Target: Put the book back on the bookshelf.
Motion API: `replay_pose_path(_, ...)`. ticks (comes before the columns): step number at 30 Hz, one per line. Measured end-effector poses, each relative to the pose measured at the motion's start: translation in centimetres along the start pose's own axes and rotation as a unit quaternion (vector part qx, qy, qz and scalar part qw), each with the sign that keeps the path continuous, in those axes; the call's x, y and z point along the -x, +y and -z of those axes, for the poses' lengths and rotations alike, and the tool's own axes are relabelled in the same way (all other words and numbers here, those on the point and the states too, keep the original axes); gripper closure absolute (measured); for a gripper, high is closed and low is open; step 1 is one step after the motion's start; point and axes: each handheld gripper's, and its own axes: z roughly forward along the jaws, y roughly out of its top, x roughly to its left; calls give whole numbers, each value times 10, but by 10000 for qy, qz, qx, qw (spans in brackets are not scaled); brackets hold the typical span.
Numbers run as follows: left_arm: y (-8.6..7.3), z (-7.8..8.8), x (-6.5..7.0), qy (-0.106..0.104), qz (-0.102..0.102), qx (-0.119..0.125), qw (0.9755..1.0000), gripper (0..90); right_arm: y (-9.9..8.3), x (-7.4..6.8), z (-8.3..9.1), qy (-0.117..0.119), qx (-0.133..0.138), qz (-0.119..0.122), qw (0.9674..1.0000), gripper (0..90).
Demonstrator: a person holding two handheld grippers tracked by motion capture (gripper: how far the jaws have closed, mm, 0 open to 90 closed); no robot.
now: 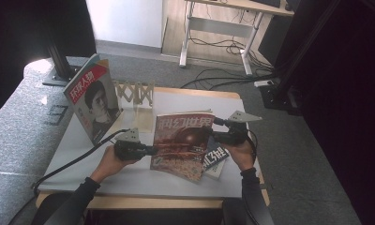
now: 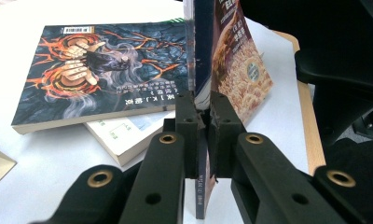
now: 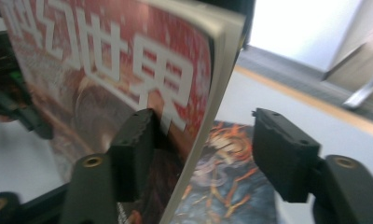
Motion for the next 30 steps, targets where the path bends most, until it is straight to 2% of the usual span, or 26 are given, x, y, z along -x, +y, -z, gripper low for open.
replay_pose_path(5,-1,1,0,-11,-10,13,10000,849,-10,1,-15,400,-160,-119,9990,314)
replay_pose_path(7,-1,1,0,-3,-19,13,10000,848,-12,1,-19,558,-202,-136,9981,368)
replay_pose_path(9,-1,1,0,10,-19,16,10000,847,-12,0,-20,693,-211,-168,9972,503)
replay_pose_path(10,-1,1,0,19,-22,18,10000,846,-11,0,-20,737,-205,-171,9969,535)
replay_pose_path(12,-2,2,-2,34,32,29,10000,844,-9,-1,-18,636,-213,-158,9976,633)
replay_pose_path(15,-2,2,-4,-3,114,44,9999,843,-6,-2,-15,685,-133,-192,9974,721)
replay_pose_path(17,-1,3,-6,8,177,68,9998,843,-4,-4,-14,651,-139,-142,9977,749)
replay_pose_path(21,5,7,-7,111,201,276,9994,847,4,-6,-10,632,70,-79,9979,769)
replay_pose_path(26,19,11,-6,371,-25,456,9983,846,23,-11,-3,437,255,146,9986,792)
replay_pose_path(27,22,10,-5,495,-109,478,9976,847,26,-12,-2,365,305,207,9987,796)
replay_pose_path(29,24,6,-3,709,-241,418,9963,846,32,-14,-2,155,327,364,9987,794)
replay_pose_path(30,24,3,-4,748,-222,359,9963,842,33,-15,-2,108,330,387,9986,791)
